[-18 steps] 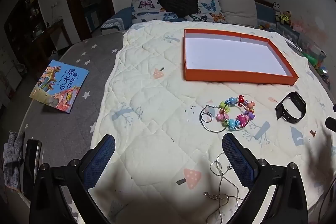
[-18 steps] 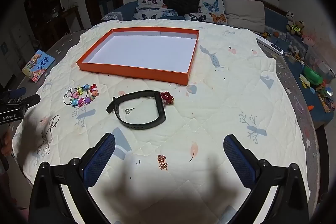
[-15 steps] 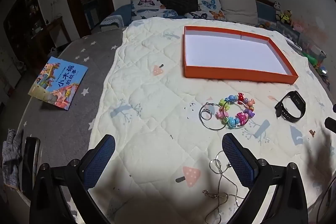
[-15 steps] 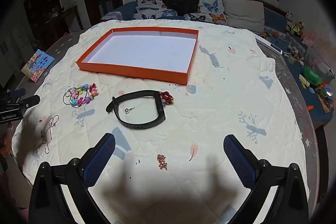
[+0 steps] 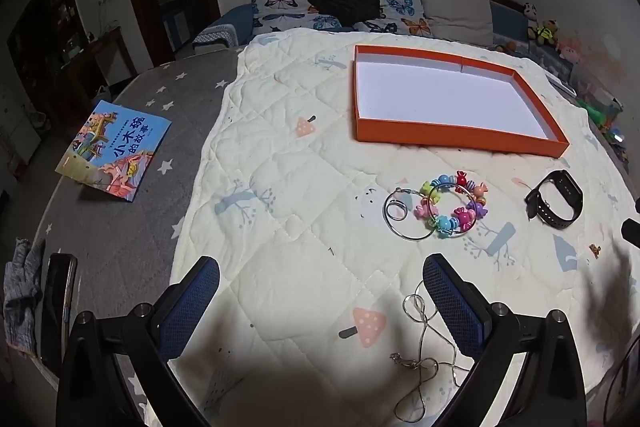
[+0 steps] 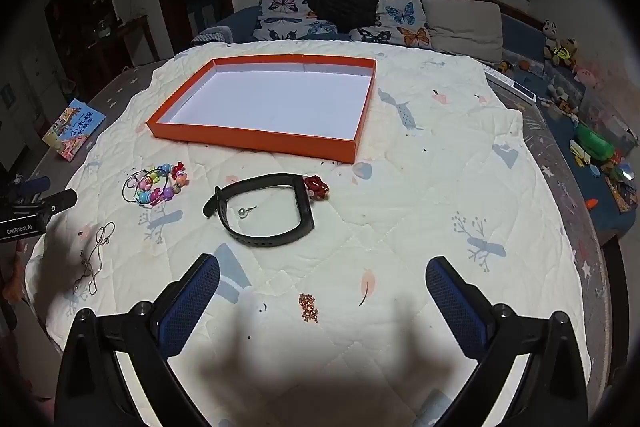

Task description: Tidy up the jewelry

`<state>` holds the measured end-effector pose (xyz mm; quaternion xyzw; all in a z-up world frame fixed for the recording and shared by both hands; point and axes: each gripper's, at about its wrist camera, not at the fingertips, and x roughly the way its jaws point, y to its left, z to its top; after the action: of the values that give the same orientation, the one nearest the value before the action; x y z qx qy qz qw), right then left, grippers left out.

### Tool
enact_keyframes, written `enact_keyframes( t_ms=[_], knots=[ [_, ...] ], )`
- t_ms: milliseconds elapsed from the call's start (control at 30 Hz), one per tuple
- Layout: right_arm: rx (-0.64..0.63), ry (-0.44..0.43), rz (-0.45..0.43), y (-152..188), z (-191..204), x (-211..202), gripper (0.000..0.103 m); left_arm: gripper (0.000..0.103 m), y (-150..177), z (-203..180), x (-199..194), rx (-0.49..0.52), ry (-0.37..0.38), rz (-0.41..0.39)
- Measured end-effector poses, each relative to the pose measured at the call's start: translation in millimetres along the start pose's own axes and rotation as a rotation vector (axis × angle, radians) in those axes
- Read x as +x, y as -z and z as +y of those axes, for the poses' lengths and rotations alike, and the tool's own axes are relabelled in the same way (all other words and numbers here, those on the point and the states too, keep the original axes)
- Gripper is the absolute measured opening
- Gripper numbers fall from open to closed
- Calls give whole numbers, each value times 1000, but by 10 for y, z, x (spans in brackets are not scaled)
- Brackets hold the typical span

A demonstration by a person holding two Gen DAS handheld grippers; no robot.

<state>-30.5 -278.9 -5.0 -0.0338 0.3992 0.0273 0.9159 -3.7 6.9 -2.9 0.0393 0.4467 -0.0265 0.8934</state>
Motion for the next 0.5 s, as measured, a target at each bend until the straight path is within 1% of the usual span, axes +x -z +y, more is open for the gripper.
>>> enact_keyframes(
  t_ms=[233,500],
  knots=[
    [-2,-9,4,2,8,4,103,103,21,-39,-23,20,-11,-10],
    [5,-12,6,1,4,18,103,103,28,-71,-10,35,-9,-3]
  ],
)
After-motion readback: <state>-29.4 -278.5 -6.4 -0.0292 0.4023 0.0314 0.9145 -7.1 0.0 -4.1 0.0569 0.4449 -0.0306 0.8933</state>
